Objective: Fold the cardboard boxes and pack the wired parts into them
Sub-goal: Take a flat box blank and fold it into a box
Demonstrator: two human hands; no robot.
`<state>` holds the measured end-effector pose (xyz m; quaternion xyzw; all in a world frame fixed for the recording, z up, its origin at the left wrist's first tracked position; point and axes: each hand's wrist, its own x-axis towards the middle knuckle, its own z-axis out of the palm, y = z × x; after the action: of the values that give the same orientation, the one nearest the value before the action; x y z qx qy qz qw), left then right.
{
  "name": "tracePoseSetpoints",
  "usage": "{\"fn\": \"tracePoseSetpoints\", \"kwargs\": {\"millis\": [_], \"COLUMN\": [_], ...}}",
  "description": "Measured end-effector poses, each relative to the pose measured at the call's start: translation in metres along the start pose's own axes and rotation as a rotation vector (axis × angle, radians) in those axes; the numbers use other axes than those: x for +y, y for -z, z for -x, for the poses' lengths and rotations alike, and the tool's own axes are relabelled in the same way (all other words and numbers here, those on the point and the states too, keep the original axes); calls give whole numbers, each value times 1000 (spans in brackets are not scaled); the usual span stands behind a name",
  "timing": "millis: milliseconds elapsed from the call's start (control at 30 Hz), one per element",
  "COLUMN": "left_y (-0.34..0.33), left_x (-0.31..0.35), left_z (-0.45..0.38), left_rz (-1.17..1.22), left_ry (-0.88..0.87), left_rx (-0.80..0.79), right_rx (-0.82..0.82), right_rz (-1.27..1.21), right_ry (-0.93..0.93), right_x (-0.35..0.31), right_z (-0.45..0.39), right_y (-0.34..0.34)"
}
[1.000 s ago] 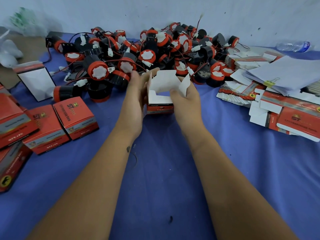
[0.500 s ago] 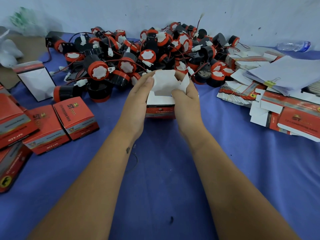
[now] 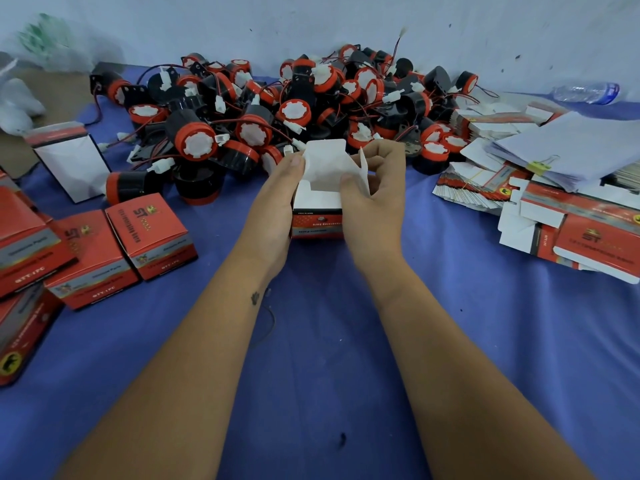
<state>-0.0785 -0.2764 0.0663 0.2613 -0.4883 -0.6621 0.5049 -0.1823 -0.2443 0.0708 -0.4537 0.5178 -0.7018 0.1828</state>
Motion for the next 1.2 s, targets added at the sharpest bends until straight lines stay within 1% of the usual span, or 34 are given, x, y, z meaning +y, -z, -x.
{"fn": "tracePoseSetpoints", "kwargs": {"millis": [500, 633, 800, 900, 967, 1000, 1067, 1200], "left_y": [3, 2, 2, 2, 2, 2, 2, 1], "left_x": [-3, -5, -4, -4, -3, -2, 0, 0], "left_z": [-3, -2, -2, -3, -4, -4, -5, -6], "left_rz": [31, -41, -94, -154, -158, -142, -101, -86], "left_ry": [2, -48, -98, -77, -60, -51, -42, -62], "left_rx": [10, 14, -7, 15, 41, 58, 89, 83], "right_rx": [-72, -91, -87, -102, -124, -125, -104, -75], "right_rz": [-28, -49, -88, -109, -168, -215, -292, -365], "right_ry": [2, -45, -59, -61, -65, -85, -186, -317], "right_x": [-4, -2, -1, -1, -1, -1, -2, -3], "right_z": [2, 2, 3, 3, 3, 2, -1, -4], "right_y": [2, 3, 2, 2, 2, 3, 4, 4]}}
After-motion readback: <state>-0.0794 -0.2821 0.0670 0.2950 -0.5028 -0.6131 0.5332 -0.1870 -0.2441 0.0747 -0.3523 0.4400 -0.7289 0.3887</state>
